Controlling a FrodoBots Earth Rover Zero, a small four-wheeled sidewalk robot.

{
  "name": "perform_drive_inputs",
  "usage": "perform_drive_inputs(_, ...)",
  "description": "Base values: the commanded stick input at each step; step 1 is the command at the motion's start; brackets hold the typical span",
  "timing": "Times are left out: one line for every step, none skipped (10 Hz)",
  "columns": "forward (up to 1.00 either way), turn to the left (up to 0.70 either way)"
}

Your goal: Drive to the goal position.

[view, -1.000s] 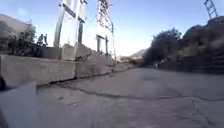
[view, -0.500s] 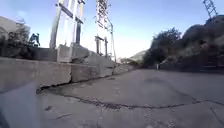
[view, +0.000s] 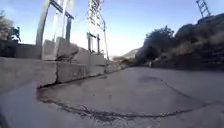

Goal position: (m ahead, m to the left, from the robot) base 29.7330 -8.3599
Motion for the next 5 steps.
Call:
perform_drive_inputs(0.70, 0.00)
perform_drive_inputs(0.70, 0.00)
perform_drive_inputs(0.70, 0.00)
perform_drive_inputs(0.70, 0.00)
perform_drive_inputs(0.70, 0.00)
